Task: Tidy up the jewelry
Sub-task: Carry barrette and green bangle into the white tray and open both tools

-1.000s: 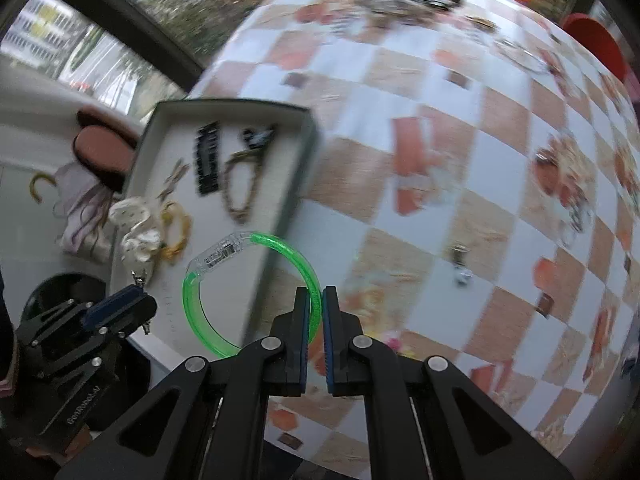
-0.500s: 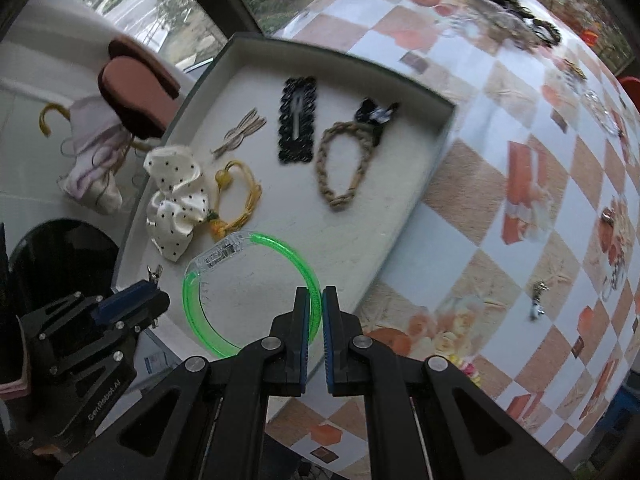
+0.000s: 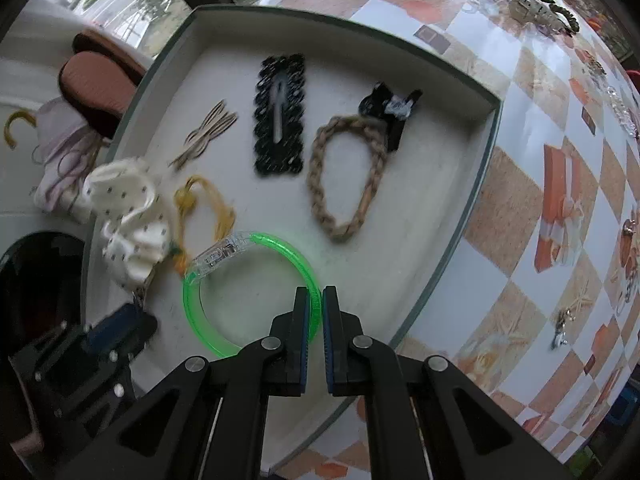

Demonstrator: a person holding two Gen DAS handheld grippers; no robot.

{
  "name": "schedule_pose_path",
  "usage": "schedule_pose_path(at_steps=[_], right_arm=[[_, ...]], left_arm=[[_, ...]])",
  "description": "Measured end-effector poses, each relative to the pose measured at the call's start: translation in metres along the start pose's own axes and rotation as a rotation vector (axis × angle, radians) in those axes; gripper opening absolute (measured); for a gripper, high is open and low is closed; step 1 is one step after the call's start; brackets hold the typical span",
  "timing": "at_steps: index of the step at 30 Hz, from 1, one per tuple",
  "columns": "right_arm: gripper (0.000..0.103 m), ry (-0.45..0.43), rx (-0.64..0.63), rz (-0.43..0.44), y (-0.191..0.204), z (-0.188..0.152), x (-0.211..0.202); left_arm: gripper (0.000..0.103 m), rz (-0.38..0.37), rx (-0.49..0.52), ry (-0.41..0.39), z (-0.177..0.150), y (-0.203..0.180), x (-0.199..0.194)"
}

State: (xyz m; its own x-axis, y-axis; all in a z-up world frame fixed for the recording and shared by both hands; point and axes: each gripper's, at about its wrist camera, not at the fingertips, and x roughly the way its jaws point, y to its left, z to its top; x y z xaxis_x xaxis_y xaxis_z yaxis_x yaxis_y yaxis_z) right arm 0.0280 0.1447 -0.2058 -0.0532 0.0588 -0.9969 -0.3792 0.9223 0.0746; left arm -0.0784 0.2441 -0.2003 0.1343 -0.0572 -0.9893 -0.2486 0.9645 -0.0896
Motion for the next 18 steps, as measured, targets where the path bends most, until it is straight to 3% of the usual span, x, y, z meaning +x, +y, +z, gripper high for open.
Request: schedule_pose_path(at_steps=[18], right_arm=[[0.007,-0.006,-0.005,-0.025,0.0051,0.0066,0.0034]], left_arm=[[0.021,0.049,0.024,0.005,-0.0012,-0.0106,0.0006]])
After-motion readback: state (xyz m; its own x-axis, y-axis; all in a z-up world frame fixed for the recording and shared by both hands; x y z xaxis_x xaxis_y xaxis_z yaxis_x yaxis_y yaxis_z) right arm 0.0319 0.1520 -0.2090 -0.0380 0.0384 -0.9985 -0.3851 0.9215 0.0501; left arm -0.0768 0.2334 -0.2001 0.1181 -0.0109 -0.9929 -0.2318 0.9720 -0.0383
